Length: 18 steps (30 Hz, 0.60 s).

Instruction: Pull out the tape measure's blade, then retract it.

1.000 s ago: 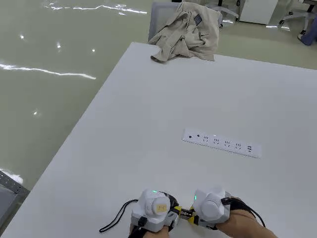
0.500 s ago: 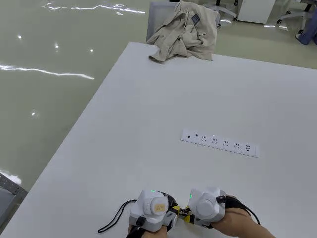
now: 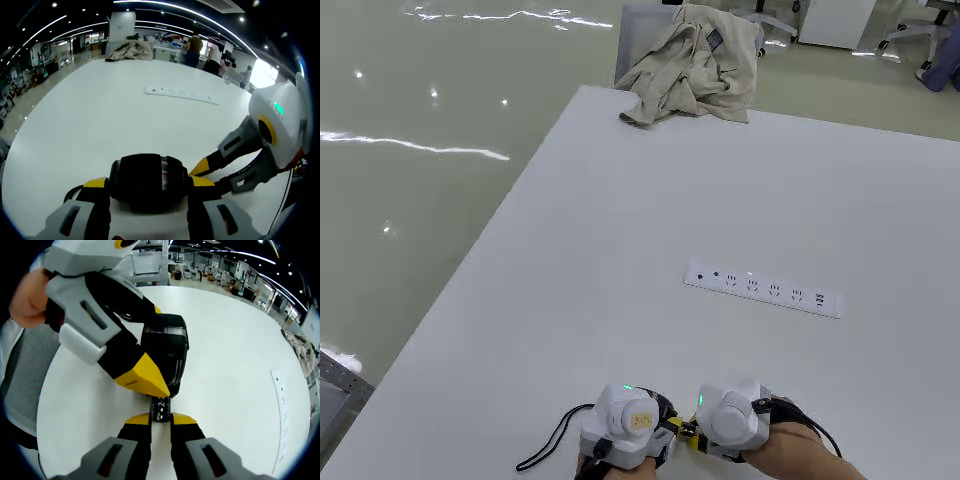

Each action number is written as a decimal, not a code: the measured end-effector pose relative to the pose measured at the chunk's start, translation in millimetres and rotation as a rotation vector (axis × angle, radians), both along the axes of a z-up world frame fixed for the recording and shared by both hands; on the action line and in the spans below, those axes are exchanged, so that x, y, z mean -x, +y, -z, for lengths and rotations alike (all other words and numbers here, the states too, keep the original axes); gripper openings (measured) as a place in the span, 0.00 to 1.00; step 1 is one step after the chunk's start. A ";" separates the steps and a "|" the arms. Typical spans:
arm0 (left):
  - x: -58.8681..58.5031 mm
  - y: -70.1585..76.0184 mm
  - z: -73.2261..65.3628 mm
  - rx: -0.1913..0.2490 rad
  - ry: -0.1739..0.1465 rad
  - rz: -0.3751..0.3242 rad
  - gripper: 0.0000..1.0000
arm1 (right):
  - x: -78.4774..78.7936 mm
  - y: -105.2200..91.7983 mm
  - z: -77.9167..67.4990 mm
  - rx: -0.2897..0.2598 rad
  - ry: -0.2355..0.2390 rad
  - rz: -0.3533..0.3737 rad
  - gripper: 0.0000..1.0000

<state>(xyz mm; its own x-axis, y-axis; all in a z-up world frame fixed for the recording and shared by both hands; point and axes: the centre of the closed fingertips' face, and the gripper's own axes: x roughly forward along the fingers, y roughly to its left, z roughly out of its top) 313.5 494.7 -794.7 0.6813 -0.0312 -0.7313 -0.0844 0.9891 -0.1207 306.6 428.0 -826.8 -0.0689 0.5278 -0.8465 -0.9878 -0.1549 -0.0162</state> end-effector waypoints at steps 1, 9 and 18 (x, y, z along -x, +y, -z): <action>-0.1 0.1 0.0 0.000 0.000 0.000 0.59 | -0.2 -0.1 0.0 -0.002 0.001 0.004 0.13; 0.3 0.3 -0.6 -0.010 -0.007 0.005 0.58 | 0.7 1.7 -1.9 -0.030 0.006 0.034 0.13; 0.6 0.1 -0.4 -0.013 -0.005 0.014 0.58 | 1.3 6.1 -1.6 -0.055 -0.014 0.027 0.13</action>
